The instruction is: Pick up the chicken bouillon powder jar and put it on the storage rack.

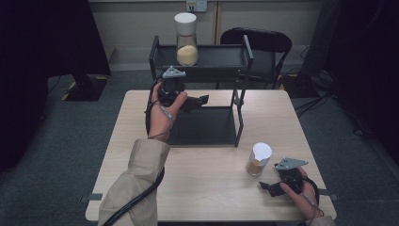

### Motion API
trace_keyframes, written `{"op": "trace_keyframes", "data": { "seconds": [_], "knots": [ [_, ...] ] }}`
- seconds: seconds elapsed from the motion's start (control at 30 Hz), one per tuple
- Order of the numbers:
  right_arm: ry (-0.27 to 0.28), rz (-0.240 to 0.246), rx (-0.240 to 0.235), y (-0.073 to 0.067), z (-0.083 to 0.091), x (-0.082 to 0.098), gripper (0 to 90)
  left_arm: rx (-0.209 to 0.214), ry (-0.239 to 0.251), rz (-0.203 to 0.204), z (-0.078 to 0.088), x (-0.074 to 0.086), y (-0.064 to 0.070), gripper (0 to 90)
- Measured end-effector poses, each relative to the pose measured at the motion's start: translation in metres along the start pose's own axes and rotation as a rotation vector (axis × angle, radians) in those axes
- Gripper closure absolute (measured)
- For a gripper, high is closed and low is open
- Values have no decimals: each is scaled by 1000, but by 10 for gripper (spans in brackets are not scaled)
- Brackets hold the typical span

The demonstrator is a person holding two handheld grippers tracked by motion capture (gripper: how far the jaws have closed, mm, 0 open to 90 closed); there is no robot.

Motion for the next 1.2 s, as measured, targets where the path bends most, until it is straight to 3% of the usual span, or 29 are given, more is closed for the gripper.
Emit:
{"op": "trace_keyframes", "data": {
  "seconds": [0.27,0.97,1.2],
  "knots": [
    [2,-2,1,0,0,0,0,15,-16,-19,-1,13,1,15],
    [2,-4,2,-1,0,0,0,28,-36,11,-1,58,-5,15],
    [1,-5,2,-1,0,0,0,35,-41,-2,-2,70,-2,15]
  ]
}}
Point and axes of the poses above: each handheld gripper's, and its own axes: z roughly backward along the jaws, x roughly out of its underside, y roughly to its right, the point moved 2 cm from there along -z, roughly forward along the jaws, and after that the axes turned 6 degrees about -y, right-handed, at the moved point
